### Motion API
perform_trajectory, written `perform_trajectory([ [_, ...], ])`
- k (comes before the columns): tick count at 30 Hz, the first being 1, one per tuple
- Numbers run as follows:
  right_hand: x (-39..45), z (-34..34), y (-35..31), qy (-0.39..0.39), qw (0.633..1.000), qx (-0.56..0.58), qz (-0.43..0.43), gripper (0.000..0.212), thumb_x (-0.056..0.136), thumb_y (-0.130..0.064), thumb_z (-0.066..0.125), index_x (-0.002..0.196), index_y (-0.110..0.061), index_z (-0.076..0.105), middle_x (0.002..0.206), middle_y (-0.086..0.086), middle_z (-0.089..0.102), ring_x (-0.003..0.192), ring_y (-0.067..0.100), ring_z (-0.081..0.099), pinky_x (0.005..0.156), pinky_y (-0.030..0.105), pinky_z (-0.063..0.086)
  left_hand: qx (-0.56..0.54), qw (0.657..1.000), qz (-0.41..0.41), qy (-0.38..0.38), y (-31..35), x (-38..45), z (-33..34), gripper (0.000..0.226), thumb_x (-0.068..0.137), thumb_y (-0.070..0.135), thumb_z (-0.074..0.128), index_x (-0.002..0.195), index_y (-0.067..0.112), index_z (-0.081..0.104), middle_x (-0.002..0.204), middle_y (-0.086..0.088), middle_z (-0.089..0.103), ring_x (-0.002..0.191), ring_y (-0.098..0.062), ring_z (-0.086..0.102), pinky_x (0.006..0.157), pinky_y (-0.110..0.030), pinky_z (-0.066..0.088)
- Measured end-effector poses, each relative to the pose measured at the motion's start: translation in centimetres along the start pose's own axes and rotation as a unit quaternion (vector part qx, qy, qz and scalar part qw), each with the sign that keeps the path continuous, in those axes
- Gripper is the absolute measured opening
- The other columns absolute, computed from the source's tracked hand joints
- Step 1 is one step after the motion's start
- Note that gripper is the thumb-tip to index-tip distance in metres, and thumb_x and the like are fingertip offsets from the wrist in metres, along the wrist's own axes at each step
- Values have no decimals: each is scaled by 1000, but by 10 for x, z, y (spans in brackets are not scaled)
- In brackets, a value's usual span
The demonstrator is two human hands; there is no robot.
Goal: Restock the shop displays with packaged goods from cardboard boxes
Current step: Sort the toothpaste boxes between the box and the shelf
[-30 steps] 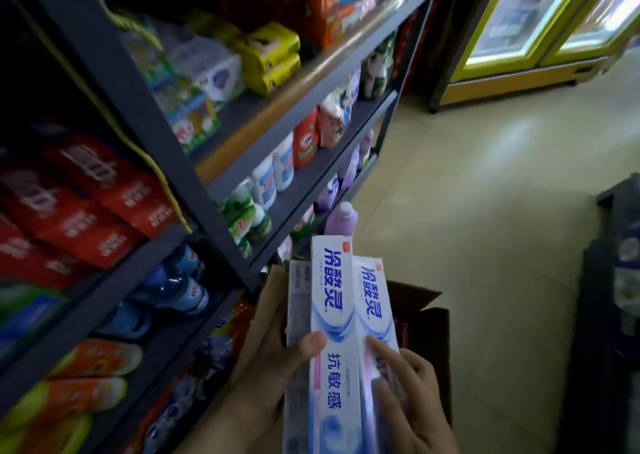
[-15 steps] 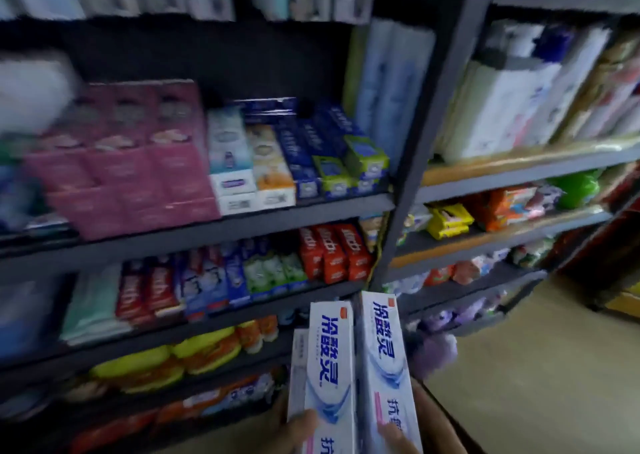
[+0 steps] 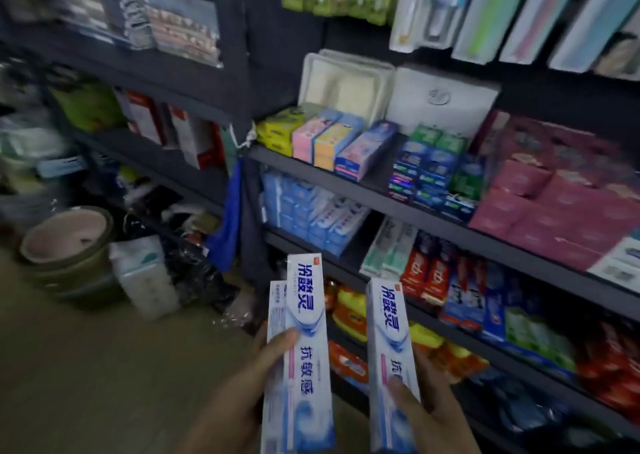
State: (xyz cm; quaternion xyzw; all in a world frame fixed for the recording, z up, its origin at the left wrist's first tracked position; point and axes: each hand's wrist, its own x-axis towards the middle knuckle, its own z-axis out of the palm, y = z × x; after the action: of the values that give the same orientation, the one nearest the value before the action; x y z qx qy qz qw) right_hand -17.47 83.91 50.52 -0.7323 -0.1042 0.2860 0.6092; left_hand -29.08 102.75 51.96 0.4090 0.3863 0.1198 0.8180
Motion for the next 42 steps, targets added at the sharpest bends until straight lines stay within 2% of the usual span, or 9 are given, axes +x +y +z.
perform_trajectory([
  [3, 18, 46, -15, -16, 1000, -3, 6, 36, 88, -21, 65, 111, -46, 53, 107, -22, 64, 98, 1, 60, 86, 28, 45, 42, 998, 29, 46, 11, 31, -44, 24, 96, 1, 42, 117, -8, 51, 49, -7, 61, 36, -10, 59, 42, -16, 48],
  [6, 46, 94, -16, 12, 999, 13, 29, 34, 93, -13, 59, 115, -38, 55, 108, -14, 65, 100, 13, 62, 91, 38, 48, 30, 999, 32, 10, 37, 55, -91, 37, 97, -1, 42, 129, -18, 42, 75, -8, 54, 61, -17, 58, 94, -33, 42],
  [13, 98, 171, -17, 72, 992, 93, 49, 35, 96, -14, 55, 128, -29, 55, 118, -3, 66, 106, 23, 64, 97, 49, 49, 73, 996, -25, -38, 105, 107, -138, 57, 71, 25, 79, 120, 7, 56, 61, 1, 72, 50, -9, 68, 37, -17, 47],
  [20, 130, 180, -26, 97, 986, 126, 50, 40, 76, -26, 70, 108, -47, 59, 106, -7, 73, 105, 24, 67, 94, 51, 51, 42, 994, -73, -69, 116, 157, -141, 64, 72, 28, 64, 133, 13, 52, 97, -8, 74, 74, -15, 73, 50, -22, 54],
  [23, 147, 175, -26, 108, 983, 133, 62, 46, 77, -27, 70, 118, -42, 58, 106, -6, 73, 101, 23, 69, 92, 52, 52, 54, 994, -77, -49, 116, 170, -127, 76, 53, 30, 83, 118, -2, 57, 69, -6, 73, 52, -10, 68, 40, -17, 49],
  [26, 167, 169, -24, 116, 981, 141, 62, 35, 91, -18, 60, 121, -37, 57, 108, -4, 72, 97, 20, 70, 88, 50, 54, 52, 992, -92, -70, 118, 170, -115, 39, 88, 13, 59, 121, -6, 53, 56, -2, 70, 46, -9, 66, 38, -16, 47],
  [29, 193, 161, -34, 111, 980, 150, 67, 29, 95, -15, 55, 113, -39, 55, 118, -5, 65, 106, 20, 65, 93, 48, 52, 60, 992, -54, -95, 113, 179, -116, 91, 59, 27, 88, 126, -18, 46, 48, -9, 62, 35, -6, 59, 35, -15, 44],
  [34, 248, 152, -51, 77, 992, 102, 23, 48, 93, -23, 59, 138, -31, 43, 144, -8, 42, 132, 16, 42, 109, 46, 38, 36, 992, -108, -54, 100, 194, -111, 84, 56, 47, 86, 127, 17, 55, 113, -16, 69, 102, -32, 68, 74, -40, 57],
  [42, 326, 176, -73, 136, 988, 67, 10, 16, 92, -19, 62, 93, -34, 56, 101, -9, 61, 109, 19, 53, 102, 37, 40, 18, 989, -141, -50, 102, 205, -112, 92, 50, 48, 84, 131, 19, 53, 118, -15, 67, 107, -33, 65, 74, -42, 58],
])
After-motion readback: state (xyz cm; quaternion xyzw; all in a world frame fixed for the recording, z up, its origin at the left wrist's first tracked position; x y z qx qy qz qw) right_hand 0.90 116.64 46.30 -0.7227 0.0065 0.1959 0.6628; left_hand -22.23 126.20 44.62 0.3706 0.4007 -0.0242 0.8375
